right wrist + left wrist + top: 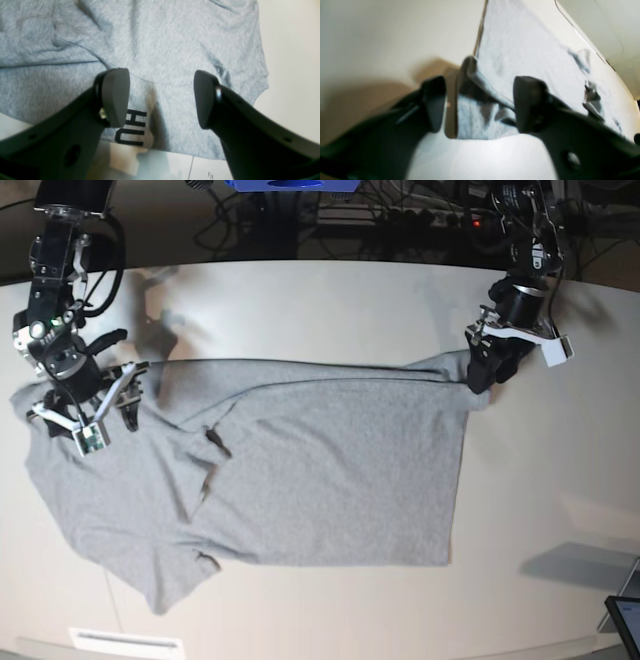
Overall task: Fold the T-shirt properly
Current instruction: 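Pull the held folded edge with both grippers toward the robot, then open the left gripper and move it along the shirt's side edge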
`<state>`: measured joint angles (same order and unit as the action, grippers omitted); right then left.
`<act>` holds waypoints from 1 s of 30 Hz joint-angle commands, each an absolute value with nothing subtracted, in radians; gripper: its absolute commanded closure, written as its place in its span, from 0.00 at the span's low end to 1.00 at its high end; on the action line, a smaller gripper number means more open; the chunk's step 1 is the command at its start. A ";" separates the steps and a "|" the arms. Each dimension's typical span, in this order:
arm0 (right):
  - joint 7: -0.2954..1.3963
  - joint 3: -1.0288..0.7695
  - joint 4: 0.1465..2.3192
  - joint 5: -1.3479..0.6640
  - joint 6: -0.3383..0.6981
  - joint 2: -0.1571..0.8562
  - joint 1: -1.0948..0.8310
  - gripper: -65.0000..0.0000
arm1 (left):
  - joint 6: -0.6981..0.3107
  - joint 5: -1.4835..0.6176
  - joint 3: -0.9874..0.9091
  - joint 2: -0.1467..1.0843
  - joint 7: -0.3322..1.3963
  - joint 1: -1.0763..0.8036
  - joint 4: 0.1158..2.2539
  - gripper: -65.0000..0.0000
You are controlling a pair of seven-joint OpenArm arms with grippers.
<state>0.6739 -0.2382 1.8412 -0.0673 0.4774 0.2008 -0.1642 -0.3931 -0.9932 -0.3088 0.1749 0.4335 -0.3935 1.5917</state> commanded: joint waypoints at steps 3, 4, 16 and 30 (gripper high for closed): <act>0.648 -0.245 1.856 -0.071 0.472 0.213 -0.157 0.42 | -0.403 -1.009 -0.308 0.188 0.410 -0.380 1.607 0.55; 0.648 -0.245 1.856 -0.071 0.472 0.213 -0.157 0.42 | -0.403 -1.009 -0.308 0.188 0.410 -0.378 1.610 0.56; 0.644 -0.245 1.808 -0.071 0.472 0.213 -0.157 0.42 | -0.403 -1.009 -0.295 0.186 0.478 -0.320 1.590 0.57; 0.642 -0.246 1.808 -0.071 0.472 0.214 -0.153 0.42 | -0.401 -1.009 -0.294 0.183 0.478 -0.305 1.587 0.83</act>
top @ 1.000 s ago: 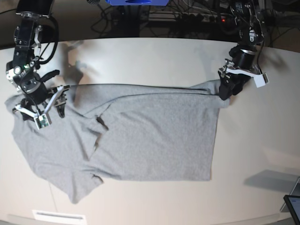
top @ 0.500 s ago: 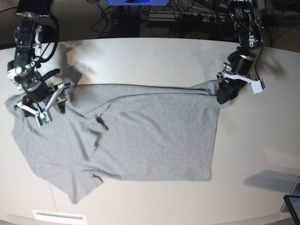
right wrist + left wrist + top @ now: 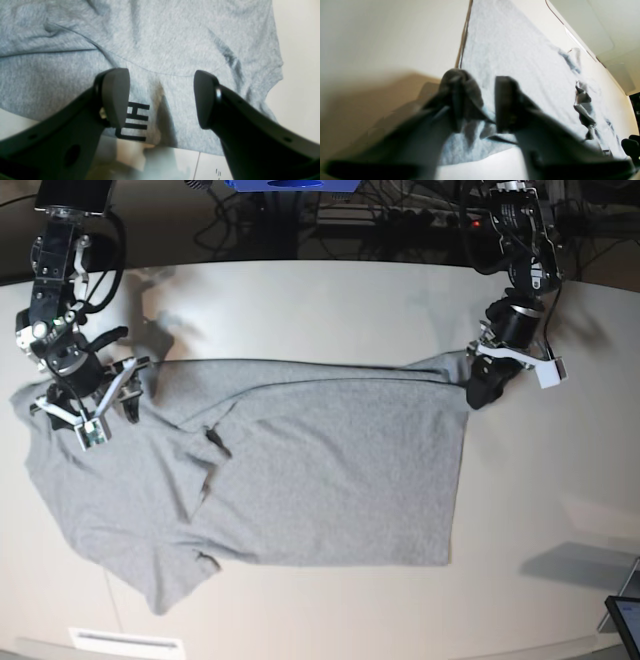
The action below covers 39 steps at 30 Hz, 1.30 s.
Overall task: Fold the T-shirt properly
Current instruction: 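Open the left gripper and move it along the shirt's side edge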
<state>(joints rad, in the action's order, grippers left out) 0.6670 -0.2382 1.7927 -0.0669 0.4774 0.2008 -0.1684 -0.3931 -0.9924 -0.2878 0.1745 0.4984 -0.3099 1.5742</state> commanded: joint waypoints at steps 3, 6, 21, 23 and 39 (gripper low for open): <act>0.642 -0.246 1.808 -0.071 0.472 0.214 -0.151 0.42 | -0.401 -1.009 -0.294 0.185 0.478 -0.286 1.557 0.85; 0.642 -0.246 1.807 -0.071 0.472 0.214 -0.151 0.42 | -0.401 -1.009 -0.294 0.185 0.479 -0.271 1.532 0.87; 0.642 -0.246 1.807 -0.071 0.472 0.214 -0.151 0.42 | -0.294 -1.009 -0.150 0.213 0.479 -0.122 1.526 0.93; 0.642 -0.246 1.807 -0.071 0.472 0.214 -0.151 0.42 | -0.289 -1.007 -0.124 0.213 0.479 -0.096 1.526 0.93; 0.642 -0.246 1.807 -0.071 0.472 0.216 -0.151 0.42 | -0.289 -0.889 -0.127 0.206 0.476 -0.015 1.376 0.93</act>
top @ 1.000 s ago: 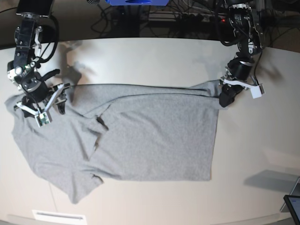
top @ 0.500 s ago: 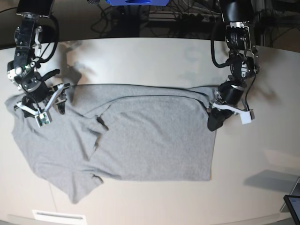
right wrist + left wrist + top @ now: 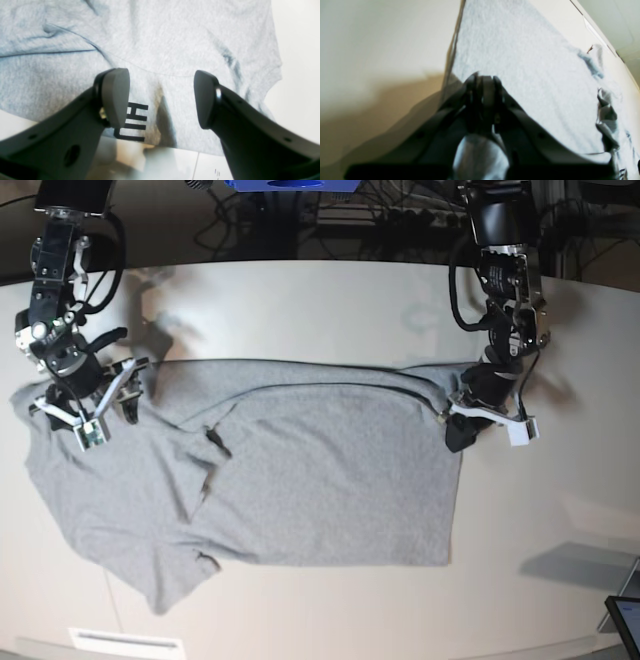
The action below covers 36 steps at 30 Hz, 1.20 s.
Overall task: Fold the T-shirt properly
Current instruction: 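Open the left gripper and move it along the shirt's side edge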
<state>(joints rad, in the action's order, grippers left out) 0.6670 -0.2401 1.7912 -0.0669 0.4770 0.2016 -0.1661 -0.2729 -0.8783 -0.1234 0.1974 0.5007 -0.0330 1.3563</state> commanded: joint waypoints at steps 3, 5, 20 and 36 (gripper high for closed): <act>0.642 -0.246 1.807 -0.071 0.472 0.216 -0.151 0.42 | -0.289 -0.889 -0.128 0.209 0.475 -0.012 1.372 0.93; 0.642 -0.246 1.807 -0.071 0.472 0.216 -0.151 0.42 | -0.289 -0.889 -0.128 0.213 0.475 0.004 1.371 0.93; 0.642 -0.246 1.807 -0.071 0.472 0.214 -0.151 0.42 | -0.289 -0.888 -0.127 0.214 0.476 0.015 1.371 0.79; 0.642 -0.246 1.808 -0.073 0.473 0.216 -0.156 0.42 | -0.289 -0.800 -0.130 0.205 0.478 -0.101 1.713 0.04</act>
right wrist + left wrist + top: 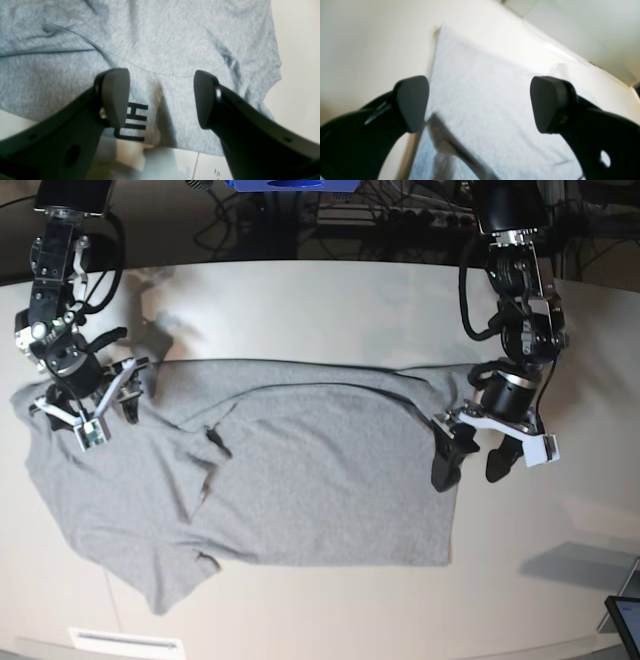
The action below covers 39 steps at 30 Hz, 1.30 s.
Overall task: Fold the T-shirt properly
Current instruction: 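Open the left gripper and move it along the shirt's side edge, then drag the shirt with both grippers toward the robot, straightening it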
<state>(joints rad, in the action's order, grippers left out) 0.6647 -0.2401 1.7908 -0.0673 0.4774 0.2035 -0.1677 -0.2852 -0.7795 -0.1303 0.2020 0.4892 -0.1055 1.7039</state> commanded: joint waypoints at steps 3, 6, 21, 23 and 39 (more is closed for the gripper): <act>0.642 -0.242 1.808 -0.073 0.473 0.216 -0.151 0.42 | -0.289 -0.593 -0.087 0.177 0.475 -0.159 1.787 0.05; 0.642 -0.239 1.808 -0.073 0.473 0.216 -0.137 0.42 | -0.289 -0.377 -0.085 0.111 0.472 -0.186 1.787 0.20; 0.641 -0.254 1.669 -0.077 0.498 0.220 -0.035 0.28 | -0.289 -0.177 -0.088 -0.018 0.470 -0.193 1.785 0.19; 0.641 -0.275 1.609 -0.077 0.509 0.220 -0.004 0.28 | -0.288 -0.177 -0.088 -0.018 0.470 -0.193 1.767 0.19; 0.641 -0.366 1.445 -0.076 0.573 0.219 -0.025 0.28 | -0.288 -0.027 -0.077 -0.021 0.470 -0.213 1.633 0.19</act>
<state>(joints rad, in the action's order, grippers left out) 0.6209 -0.3607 1.4319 -0.0902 0.5671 0.2073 -0.0254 -0.2878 -0.0414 -0.0776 -0.0227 0.4629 -0.2089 1.6203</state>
